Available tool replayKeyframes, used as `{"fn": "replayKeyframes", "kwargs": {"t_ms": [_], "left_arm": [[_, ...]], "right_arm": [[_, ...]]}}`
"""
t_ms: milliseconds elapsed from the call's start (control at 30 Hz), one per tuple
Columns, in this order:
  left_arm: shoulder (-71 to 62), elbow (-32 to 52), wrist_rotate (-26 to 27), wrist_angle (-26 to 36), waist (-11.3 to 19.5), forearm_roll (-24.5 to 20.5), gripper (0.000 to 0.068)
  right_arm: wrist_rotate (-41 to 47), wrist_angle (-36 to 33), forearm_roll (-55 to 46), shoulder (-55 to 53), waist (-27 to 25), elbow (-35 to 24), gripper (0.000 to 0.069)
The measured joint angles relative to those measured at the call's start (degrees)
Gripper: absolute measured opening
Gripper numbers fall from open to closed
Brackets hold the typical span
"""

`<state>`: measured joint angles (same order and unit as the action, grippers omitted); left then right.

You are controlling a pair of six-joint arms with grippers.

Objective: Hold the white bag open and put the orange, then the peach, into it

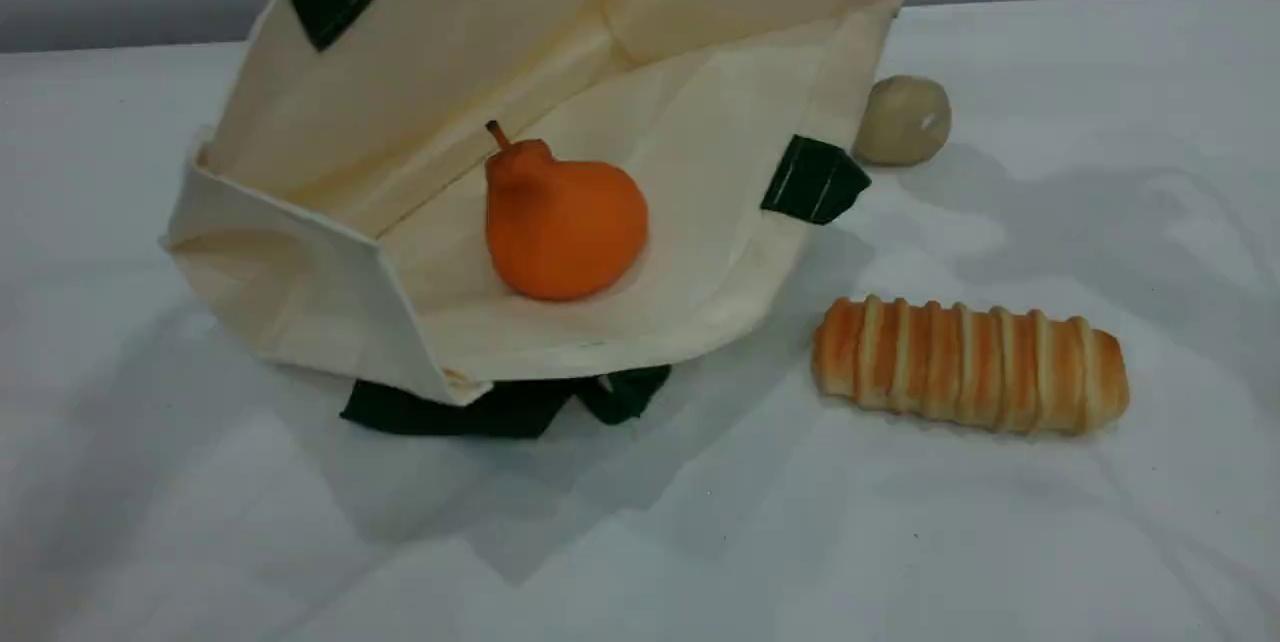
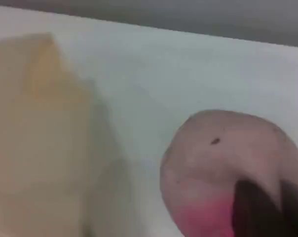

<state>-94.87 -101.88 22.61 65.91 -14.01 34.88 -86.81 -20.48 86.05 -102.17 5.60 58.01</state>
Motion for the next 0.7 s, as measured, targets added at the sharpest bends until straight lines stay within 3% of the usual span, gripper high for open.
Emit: {"fn": "replayKeyframes", "kwargs": {"t_ms": [167, 467, 700], "left_arm": [[0.0, -1.3, 0.3, 0.0, -1.1, -0.4, 0.0081], [-2.2, -1.3, 0.3, 0.0, -1.4, 0.4, 0.0081], [-5.7, -3.4, 1.1, -0.5, -3.3, 1.1, 0.0081]], "right_arm": [[6.2, -7.5, -6.4, 1.5, 0.0, 0.0, 0.0045], [12.6, -5.3, -10.6, 7.4, -1.8, 0.0, 0.0045], [17.3, -11.2, -15.5, 12.4, -3.5, 0.1, 0.0045]]}}
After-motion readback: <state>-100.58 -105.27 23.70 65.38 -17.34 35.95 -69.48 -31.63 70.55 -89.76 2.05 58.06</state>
